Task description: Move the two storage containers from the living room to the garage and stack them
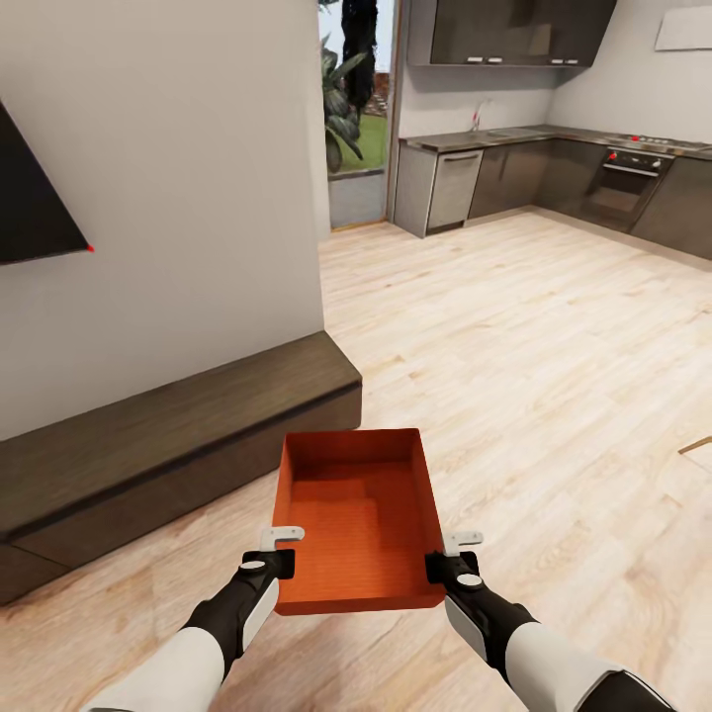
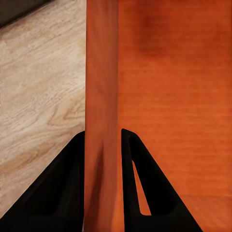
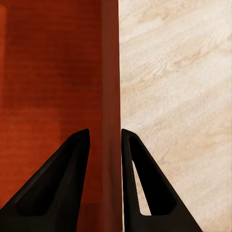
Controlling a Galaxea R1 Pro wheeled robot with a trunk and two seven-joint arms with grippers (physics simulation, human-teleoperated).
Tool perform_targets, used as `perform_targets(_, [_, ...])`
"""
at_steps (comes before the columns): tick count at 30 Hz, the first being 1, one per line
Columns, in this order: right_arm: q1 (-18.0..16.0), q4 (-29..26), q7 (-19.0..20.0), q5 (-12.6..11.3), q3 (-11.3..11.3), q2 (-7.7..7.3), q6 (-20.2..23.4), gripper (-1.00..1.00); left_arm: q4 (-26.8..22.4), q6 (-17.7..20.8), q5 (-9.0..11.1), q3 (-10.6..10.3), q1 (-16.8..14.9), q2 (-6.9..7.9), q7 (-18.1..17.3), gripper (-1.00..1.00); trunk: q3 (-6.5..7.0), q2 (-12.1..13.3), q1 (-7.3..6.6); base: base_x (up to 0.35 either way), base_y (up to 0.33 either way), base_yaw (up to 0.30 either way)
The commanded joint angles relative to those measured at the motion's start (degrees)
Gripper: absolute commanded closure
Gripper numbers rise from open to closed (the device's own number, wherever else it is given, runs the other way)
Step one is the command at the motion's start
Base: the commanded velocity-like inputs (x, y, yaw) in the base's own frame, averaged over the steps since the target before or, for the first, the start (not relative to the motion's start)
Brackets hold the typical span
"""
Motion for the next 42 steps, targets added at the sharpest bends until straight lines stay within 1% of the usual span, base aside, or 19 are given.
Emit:
perform_targets(1, [-0.02, 2.91, -0.58, -1.37, 1.38, -0.64, -0.08, 1.0, -0.3, 0.33, 0.03, -0.45, -0.05, 0.76, 0.57, 1.0, 0.14, 0.38, -0.22, 0.0, 0.0, 0.0])
perform_targets(32, [-0.02, 2.84, -0.52, -1.37, 1.38, -0.69, -0.19, 1.0, -0.3, 0.31, 0.03, -0.45, -0.05, 0.76, 0.58, 1.0, 5.71, 12.82, -7.03, 0.0, 0.0, 0.0])
perform_targets(42, [-0.02, 2.78, -0.5, -1.05, 1.39, -0.64, -0.39, 1.0, -0.3, 0.29, 0.03, -0.48, -0.05, 0.76, 0.6, 1.0, 7.5, 16.83, -9.23, 0.0, 0.0, 0.0])
